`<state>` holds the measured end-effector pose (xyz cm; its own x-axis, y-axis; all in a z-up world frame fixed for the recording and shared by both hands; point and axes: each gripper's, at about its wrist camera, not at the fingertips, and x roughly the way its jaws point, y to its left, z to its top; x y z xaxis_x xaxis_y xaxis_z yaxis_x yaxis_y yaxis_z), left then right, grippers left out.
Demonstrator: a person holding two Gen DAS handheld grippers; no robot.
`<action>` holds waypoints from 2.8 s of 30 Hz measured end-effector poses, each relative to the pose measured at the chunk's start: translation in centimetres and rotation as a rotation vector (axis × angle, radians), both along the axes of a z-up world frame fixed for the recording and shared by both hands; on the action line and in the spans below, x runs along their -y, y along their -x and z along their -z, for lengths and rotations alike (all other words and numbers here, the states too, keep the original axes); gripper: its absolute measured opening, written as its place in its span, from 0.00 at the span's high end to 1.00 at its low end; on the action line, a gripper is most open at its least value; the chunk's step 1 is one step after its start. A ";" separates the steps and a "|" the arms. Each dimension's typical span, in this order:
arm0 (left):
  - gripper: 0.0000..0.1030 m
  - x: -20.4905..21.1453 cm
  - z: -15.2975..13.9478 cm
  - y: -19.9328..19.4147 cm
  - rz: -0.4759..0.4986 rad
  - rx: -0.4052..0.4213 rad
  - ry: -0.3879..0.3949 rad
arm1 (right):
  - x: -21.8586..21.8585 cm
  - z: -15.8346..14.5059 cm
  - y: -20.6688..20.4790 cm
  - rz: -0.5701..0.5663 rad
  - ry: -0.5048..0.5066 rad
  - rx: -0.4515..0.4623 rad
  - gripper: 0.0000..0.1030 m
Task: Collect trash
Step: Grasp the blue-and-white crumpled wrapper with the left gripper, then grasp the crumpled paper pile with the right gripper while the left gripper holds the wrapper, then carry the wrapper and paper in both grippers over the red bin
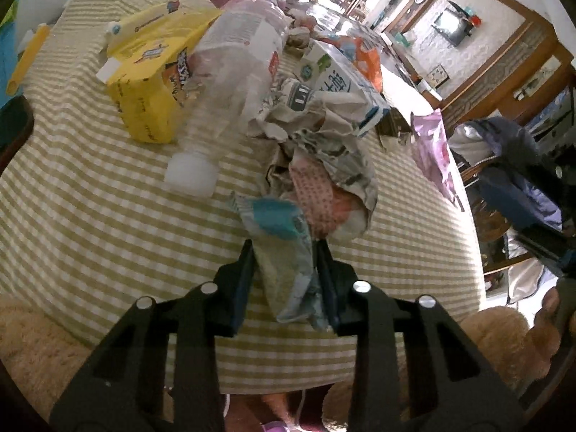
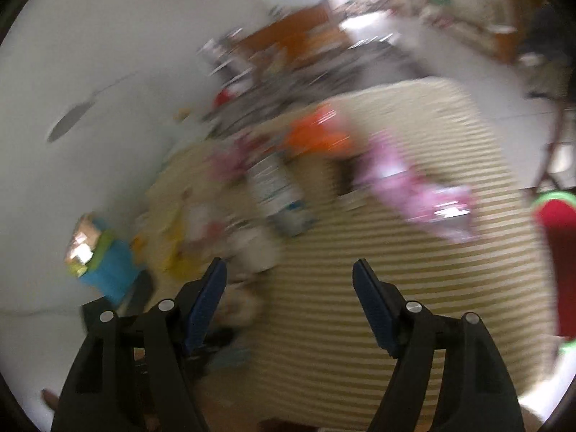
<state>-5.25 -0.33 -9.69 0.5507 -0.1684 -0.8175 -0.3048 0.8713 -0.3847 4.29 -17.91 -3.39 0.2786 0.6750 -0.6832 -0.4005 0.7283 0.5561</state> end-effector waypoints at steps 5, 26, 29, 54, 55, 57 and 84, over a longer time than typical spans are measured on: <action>0.68 -0.2 0.1 0.0 -0.017 0.003 0.024 | -5.3 2.8 -1.0 -0.114 -0.026 -0.155 0.31; 0.68 -0.8 0.0 0.5 -0.035 0.015 0.035 | -3.0 0.8 -1.8 -0.071 -0.086 -0.086 0.86; 0.68 -0.8 -0.1 0.5 -0.032 0.019 0.030 | -1.3 -0.3 -1.2 -0.040 -0.031 -0.015 0.86; 0.69 -0.4 -1.3 0.9 -0.006 0.095 0.010 | 3.5 1.5 -0.5 0.093 0.049 0.039 0.86; 0.69 -0.3 -1.3 0.9 -0.004 0.098 0.008 | 3.6 1.5 -0.5 0.098 0.046 0.042 0.86; 0.69 -0.2 -1.4 0.8 0.001 0.103 0.006 | 3.9 1.4 -0.6 0.103 0.042 0.043 0.86; 0.69 6.6 -8.4 -1.7 0.192 0.267 0.060 | 14.5 -3.8 1.8 0.319 -0.101 0.163 0.86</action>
